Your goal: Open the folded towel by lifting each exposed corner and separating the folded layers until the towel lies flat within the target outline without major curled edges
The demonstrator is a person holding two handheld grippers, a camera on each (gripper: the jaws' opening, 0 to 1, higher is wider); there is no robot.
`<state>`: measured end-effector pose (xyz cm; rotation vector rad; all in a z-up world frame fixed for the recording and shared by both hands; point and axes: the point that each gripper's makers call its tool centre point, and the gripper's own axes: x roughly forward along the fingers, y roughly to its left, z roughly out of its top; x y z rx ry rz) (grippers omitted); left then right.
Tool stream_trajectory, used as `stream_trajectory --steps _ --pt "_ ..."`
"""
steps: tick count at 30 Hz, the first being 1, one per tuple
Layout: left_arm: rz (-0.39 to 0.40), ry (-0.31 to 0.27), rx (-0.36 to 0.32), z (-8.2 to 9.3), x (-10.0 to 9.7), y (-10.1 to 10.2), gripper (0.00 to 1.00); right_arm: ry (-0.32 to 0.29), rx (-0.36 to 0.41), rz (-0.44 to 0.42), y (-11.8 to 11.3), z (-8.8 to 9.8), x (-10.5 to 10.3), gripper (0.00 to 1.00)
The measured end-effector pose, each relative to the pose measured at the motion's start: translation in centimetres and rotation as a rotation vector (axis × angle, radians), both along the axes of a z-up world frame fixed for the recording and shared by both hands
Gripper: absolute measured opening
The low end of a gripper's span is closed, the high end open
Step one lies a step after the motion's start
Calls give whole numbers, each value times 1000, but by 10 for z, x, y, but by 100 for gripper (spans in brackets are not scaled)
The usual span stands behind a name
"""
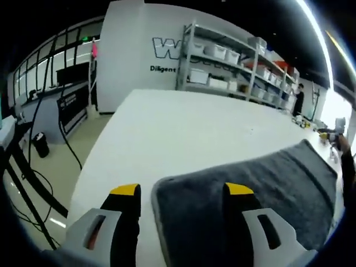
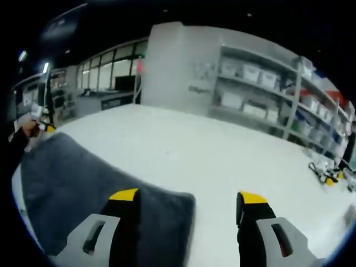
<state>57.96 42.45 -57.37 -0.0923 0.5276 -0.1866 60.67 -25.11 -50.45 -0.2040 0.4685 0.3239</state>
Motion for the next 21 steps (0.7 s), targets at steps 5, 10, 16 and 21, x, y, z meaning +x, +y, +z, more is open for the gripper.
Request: stream_trajectory --steps 5,10,16,21 --pt "-7 6 0 -2 3 -6 50 16 4 2 6 -21 17 63" --pt "-6 21 7 -5 6 -3 46 54 -7 11 6 -45 25 56" --pt "9 35 24 -7 4 5 38 95 -44 17 -2 -59 31 46" --pt "6 44 36 -4 2 6 36 75 -59 -17 -15 -55 41 35"
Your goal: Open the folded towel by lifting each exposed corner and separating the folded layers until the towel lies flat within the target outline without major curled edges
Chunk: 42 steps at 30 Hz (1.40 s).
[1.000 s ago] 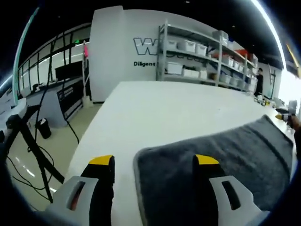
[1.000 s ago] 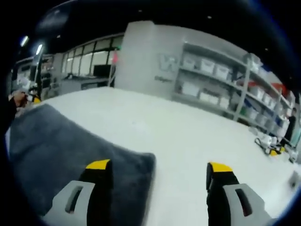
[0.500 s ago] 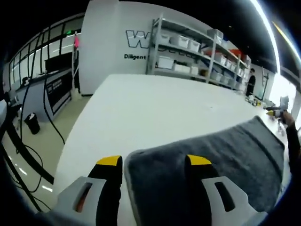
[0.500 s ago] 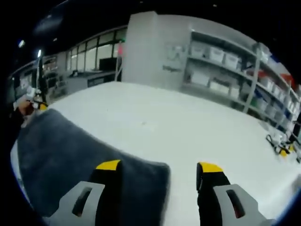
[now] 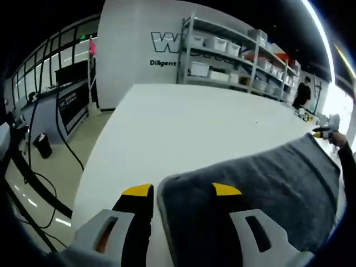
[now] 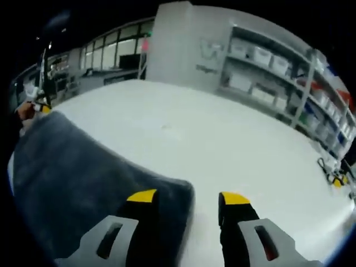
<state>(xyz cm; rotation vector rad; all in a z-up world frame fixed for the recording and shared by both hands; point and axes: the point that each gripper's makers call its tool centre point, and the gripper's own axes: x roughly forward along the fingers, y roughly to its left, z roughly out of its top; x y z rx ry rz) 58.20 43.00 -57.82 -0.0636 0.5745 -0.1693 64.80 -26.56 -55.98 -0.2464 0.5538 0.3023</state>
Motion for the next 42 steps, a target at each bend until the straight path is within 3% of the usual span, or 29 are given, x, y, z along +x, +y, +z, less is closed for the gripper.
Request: stream_trajectory --steps 2,5,9,16,18,26,28,33,37,42 --pt "-8 4 -7 -1 1 -3 34 24 60 2 2 -7 2 30" --pt "2 12 -4 -6 5 1 32 70 96 10 10 -20 -6 31" --pt "20 29 -17 -10 11 11 31 80 71 13 14 -21 -8 31" --pt "14 51 15 -19 15 7 29 100 58 17 10 -24 -6 32" --pt "-22 47 41 -21 15 3 26 108 48 19 11 -31 -7 31" --pt "-28 39 55 -20 17 1 10 96 35 33 12 -42 -8 1" --pt "-37 39 37 -19 16 -1 5 92 42 32 12 -42 -8 0" --pt "-25 42 21 -19 19 3 4 81 48 21 12 -43 -5 0" --pt "-59 28 66 -18 19 1 2 70 51 4 8 -44 -4 0" --pt "-52 35 51 -19 22 7 2 71 54 6 9 -44 -5 0"
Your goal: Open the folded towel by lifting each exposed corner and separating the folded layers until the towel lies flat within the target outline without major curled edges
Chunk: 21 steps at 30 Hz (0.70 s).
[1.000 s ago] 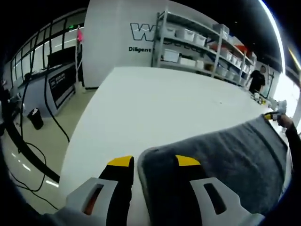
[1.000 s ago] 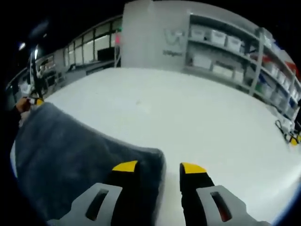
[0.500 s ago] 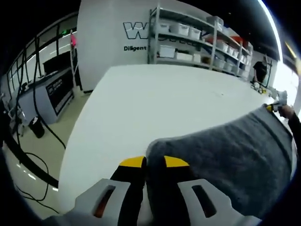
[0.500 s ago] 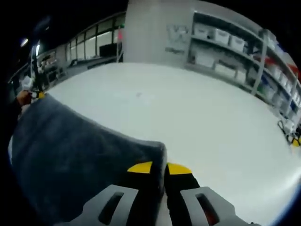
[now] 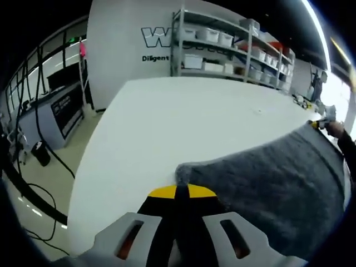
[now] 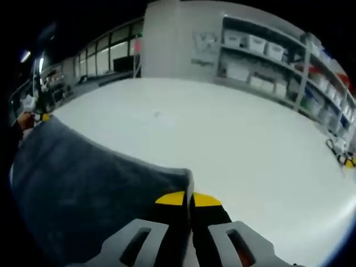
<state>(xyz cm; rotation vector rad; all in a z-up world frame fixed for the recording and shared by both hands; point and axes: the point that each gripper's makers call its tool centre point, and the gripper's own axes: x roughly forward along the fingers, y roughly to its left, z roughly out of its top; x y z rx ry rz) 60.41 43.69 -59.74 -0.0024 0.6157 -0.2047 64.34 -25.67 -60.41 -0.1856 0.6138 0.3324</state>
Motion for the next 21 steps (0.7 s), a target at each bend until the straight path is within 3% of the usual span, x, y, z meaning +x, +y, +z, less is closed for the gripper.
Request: stream_trajectory --steps 17,21 --pt "20 -37 19 1 20 15 2 -14 -18 -6 1 0 15 0" --pt "14 -34 35 2 18 3 2 -26 -28 -13 0 0 21 0"
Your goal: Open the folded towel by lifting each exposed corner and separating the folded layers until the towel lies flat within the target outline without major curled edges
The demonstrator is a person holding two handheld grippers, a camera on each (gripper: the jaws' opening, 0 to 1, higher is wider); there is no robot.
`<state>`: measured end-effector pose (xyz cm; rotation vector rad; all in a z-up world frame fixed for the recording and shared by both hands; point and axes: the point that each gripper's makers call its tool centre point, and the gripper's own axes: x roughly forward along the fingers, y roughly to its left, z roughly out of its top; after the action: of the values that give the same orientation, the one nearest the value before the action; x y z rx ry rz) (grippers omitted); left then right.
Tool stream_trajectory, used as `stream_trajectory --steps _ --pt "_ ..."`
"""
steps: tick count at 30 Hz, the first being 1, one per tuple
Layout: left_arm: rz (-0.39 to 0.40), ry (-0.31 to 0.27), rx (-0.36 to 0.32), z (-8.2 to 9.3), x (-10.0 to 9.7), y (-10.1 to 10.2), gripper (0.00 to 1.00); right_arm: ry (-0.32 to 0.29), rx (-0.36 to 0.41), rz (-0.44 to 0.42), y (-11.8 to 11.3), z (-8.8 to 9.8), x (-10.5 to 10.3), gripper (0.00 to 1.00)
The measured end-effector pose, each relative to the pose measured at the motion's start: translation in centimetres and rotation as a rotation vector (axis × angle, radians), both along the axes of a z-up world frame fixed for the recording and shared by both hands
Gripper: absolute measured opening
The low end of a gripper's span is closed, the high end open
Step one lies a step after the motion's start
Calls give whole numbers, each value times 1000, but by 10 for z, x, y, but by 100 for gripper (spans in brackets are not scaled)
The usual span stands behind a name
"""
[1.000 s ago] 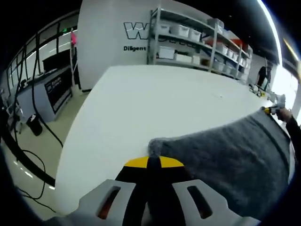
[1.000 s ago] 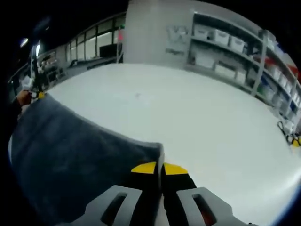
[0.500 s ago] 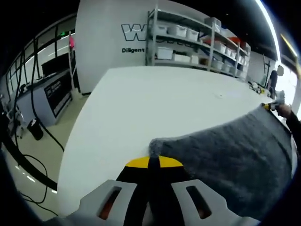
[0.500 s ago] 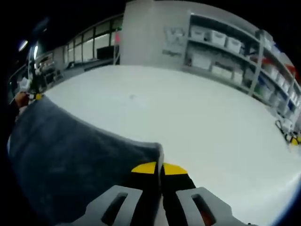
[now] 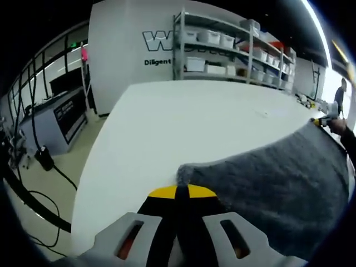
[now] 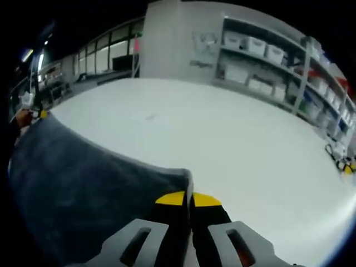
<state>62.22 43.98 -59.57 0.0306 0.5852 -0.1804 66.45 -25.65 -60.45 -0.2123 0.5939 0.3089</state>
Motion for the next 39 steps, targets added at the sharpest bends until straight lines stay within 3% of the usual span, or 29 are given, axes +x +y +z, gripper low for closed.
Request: stream_trajectory --steps 6,26,31,39 --pt "-8 1 21 -1 1 -12 2 -10 -16 -8 -3 1 6 0" --pt "-15 -3 21 -4 21 -18 2 -12 -33 -43 -10 1 41 0" --pt "-22 2 23 -6 39 -7 2 -9 -8 -81 -15 1 51 0" --pt "-29 -1 50 -7 58 2 2 -15 -43 -76 -13 3 61 0"
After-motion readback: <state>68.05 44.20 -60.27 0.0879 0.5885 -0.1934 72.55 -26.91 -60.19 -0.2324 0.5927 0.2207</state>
